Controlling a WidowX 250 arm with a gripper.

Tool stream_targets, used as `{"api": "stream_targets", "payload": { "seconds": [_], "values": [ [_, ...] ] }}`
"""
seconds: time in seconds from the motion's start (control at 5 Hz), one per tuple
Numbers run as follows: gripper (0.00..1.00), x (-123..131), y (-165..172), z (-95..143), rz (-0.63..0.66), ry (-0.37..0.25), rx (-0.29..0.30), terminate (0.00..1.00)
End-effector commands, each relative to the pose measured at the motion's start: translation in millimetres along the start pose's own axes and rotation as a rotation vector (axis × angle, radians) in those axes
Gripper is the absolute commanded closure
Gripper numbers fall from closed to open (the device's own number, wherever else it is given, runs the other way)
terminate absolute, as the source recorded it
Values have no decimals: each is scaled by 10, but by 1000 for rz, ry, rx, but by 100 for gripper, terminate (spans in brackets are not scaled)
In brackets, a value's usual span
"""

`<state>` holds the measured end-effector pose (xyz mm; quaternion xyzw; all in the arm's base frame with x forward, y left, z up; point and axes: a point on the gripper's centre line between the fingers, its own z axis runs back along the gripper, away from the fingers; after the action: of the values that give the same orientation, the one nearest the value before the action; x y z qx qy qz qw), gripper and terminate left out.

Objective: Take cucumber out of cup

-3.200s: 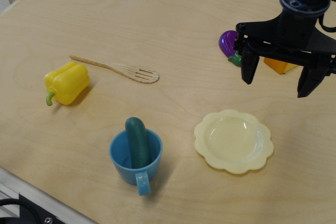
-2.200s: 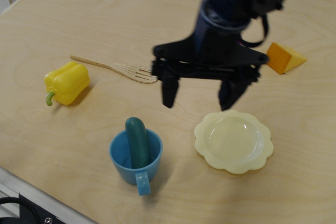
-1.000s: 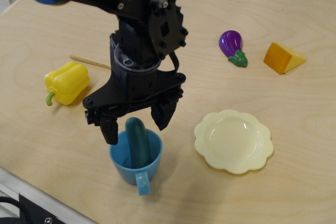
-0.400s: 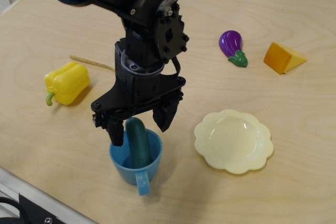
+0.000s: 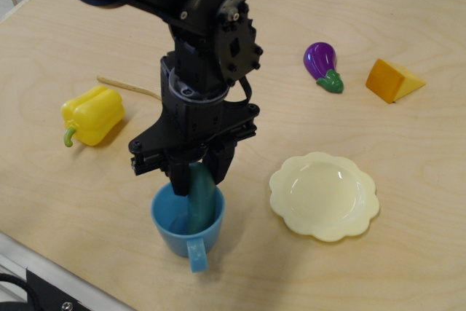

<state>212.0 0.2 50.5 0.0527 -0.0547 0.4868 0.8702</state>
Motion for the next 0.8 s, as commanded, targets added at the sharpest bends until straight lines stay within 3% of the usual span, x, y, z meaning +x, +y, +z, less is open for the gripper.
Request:
{"api": "stream_targets", "payload": {
  "seconds": [0.0, 0.4, 0.6],
  "values": [
    [100, -13, -46, 313, 18, -42, -18, 0],
    [100, 42, -107, 583, 43, -74, -53, 0],
    [100, 197, -244, 707, 68, -92, -87, 0]
  ]
}}
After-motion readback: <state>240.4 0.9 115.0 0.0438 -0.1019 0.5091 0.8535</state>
